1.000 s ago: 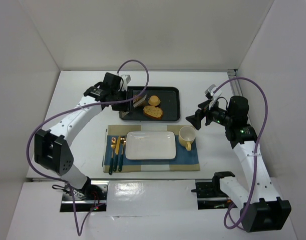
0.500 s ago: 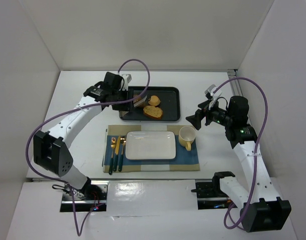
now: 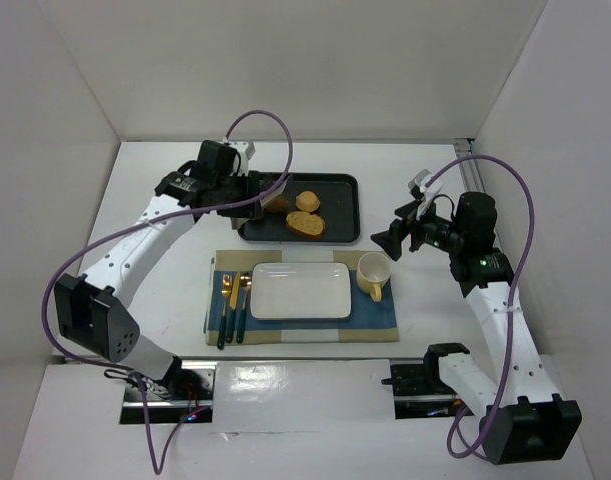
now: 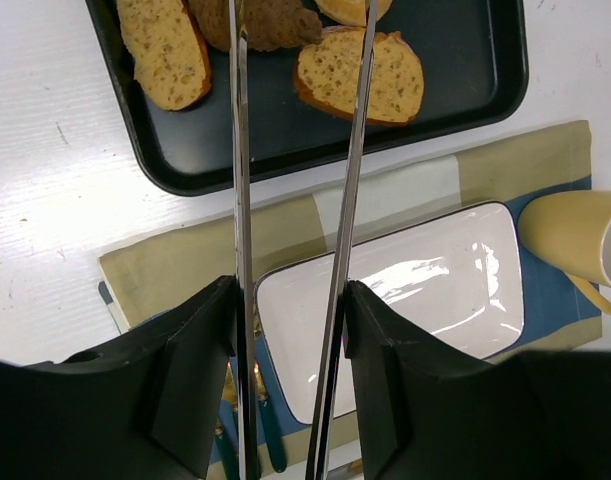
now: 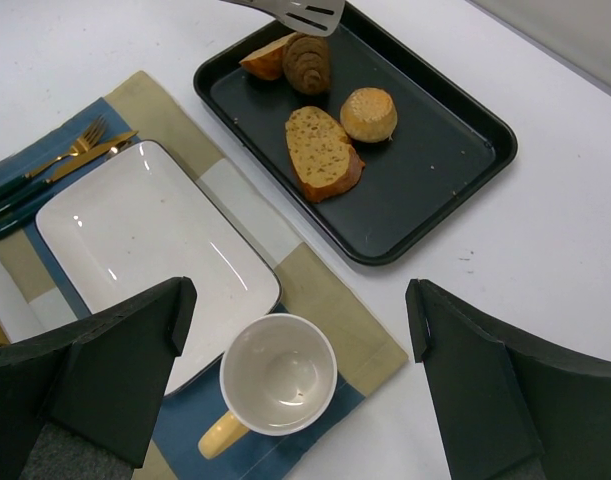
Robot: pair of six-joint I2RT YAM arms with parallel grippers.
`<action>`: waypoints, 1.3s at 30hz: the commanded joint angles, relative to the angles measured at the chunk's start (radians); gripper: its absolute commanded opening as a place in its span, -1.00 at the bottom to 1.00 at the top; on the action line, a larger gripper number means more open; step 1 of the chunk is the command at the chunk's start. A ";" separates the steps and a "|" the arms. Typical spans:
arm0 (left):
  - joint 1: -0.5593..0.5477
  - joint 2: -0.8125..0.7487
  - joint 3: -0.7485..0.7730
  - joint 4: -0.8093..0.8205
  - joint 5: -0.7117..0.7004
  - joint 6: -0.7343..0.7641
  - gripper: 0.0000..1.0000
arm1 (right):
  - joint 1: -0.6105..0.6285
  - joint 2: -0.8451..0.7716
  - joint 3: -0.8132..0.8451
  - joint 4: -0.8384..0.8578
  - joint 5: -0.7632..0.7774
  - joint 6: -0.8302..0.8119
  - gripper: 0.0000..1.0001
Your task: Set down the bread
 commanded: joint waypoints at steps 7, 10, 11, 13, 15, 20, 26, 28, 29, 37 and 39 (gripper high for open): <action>0.050 0.061 -0.009 0.044 -0.057 0.023 0.18 | -0.004 -0.003 0.037 -0.003 -0.024 -0.012 1.00; 0.059 0.089 -0.009 0.044 -0.066 0.023 0.18 | -0.004 -0.003 0.037 -0.003 -0.024 -0.012 1.00; 0.059 0.104 -0.009 0.053 -0.057 0.023 0.18 | -0.004 -0.003 0.037 -0.003 -0.024 -0.012 1.00; 0.068 0.119 -0.009 0.053 -0.043 0.023 0.18 | -0.004 -0.003 0.037 -0.003 -0.024 -0.012 1.00; 0.068 0.135 -0.009 0.053 -0.005 0.023 0.21 | -0.004 0.006 0.037 -0.003 -0.024 -0.012 1.00; 0.068 0.167 0.001 0.044 0.047 0.032 0.21 | -0.004 0.006 0.037 -0.003 -0.024 -0.021 1.00; 0.088 0.155 0.011 0.012 0.100 0.052 0.26 | -0.004 0.006 0.037 -0.003 -0.024 -0.021 1.00; 0.088 0.144 0.001 0.003 0.133 0.061 0.26 | -0.004 0.006 0.037 -0.003 -0.024 -0.021 1.00; 0.099 0.144 0.001 0.003 0.144 0.061 0.31 | -0.004 0.006 0.037 -0.003 -0.024 -0.021 1.00; 0.108 0.165 0.020 -0.040 0.172 0.080 0.35 | -0.004 0.006 0.037 -0.003 -0.034 -0.021 1.00; 0.108 0.178 0.030 -0.040 0.184 0.080 0.35 | -0.004 0.006 0.037 -0.003 -0.034 -0.021 1.00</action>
